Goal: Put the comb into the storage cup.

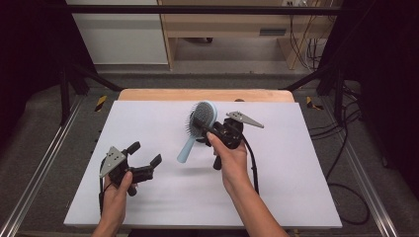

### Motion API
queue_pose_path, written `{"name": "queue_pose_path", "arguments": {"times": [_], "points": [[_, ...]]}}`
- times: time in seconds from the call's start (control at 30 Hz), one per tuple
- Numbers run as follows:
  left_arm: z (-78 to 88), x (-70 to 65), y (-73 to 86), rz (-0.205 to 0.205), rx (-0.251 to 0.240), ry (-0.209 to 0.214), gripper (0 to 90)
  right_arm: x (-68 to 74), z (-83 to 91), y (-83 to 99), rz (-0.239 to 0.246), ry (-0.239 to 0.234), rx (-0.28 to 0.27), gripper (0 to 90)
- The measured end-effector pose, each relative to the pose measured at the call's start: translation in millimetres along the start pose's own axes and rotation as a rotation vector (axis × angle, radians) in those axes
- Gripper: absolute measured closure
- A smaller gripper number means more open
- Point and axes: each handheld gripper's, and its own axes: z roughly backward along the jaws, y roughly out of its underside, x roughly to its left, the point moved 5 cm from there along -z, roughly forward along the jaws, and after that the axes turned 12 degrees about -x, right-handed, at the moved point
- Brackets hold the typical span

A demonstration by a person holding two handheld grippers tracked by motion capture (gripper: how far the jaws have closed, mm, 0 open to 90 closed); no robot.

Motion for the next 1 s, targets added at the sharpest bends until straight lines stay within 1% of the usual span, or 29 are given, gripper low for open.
{"name": "queue_pose_path", "arguments": {"times": [0.03,0.23,0.33,0.4,0.5,0.67,0.8,1.0], "points": [[0.3,1.5,0.2,0.001,0.0,-0.005,4.0,0.3,-0.4,-0.8,-0.007,0.001,-0.001,52.4],[1.2,4.8,1.1,-0.004,-0.002,-0.014,4.1,0.7,-2.4,-4.8,0.0,-0.002,-0.006,52.4],[0.7,6.3,2.3,-0.005,0.003,-0.02,4.2,2.5,-3.8,-8.6,-0.006,-0.004,-0.009,52.3],[1.2,7.1,2.8,-0.008,0.003,-0.028,4.2,2.4,-5.5,-11.7,0.006,-0.001,-0.012,52.3],[1.3,7.7,4.4,-0.01,0.01,-0.033,4.2,1.6,-7.9,-17.5,-0.002,0.005,-0.016,52.2],[-0.2,8.1,7.0,-0.012,0.023,-0.034,4.2,2.4,-11.4,-29.4,0.003,0.01,-0.032,52.1],[-0.1,8.2,7.2,-0.013,0.023,-0.034,4.2,3.1,-14.7,-39.2,0.003,0.019,-0.04,52.1],[-1.3,11.6,8.8,-0.003,0.028,-0.042,4.2,2.2,-24.1,-51.7,0.022,0.022,-0.043,52.1]]}}
